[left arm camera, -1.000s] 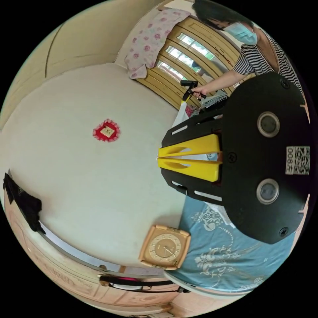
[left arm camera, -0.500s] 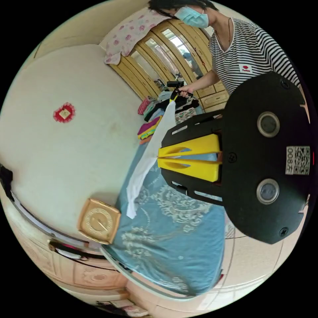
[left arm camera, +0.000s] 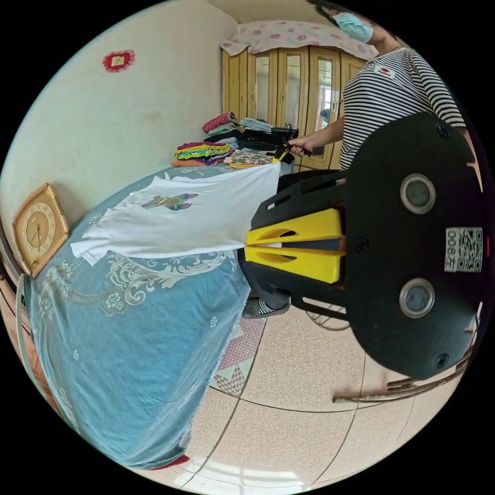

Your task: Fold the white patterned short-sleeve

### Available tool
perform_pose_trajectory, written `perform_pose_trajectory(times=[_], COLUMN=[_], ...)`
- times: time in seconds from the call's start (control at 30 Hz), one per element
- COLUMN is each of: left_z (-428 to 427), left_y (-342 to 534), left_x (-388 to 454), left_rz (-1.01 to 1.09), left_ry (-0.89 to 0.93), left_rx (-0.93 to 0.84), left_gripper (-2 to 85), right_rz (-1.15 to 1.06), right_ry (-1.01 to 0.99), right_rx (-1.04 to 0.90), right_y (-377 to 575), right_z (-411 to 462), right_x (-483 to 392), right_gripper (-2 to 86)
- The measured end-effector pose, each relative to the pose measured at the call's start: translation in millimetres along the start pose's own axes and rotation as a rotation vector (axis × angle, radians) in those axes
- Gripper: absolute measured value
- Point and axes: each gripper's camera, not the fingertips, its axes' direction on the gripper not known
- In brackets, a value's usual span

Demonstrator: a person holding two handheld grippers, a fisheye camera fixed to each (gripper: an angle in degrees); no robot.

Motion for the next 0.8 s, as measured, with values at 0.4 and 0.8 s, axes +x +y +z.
perform_pose_trajectory(times=[0.4,0.8], left_z=[43.8,51.4], left_y=[-29.2,-104.0], left_x=[-26.2,-38.4], left_rz=[-0.049,-0.081], left_ry=[-0.079,-0.068], left_rx=[-0.018,0.105], left_gripper=[1.3,6.9], right_rz=[0.116,0.211], right_ry=[0.030,0.007], right_rx=[-0.031,0.062], right_y=[-26.8,-64.5], right_z=[52.7,52.1], right_x=[52.6,102.0], right_gripper=[0.1,0.1])
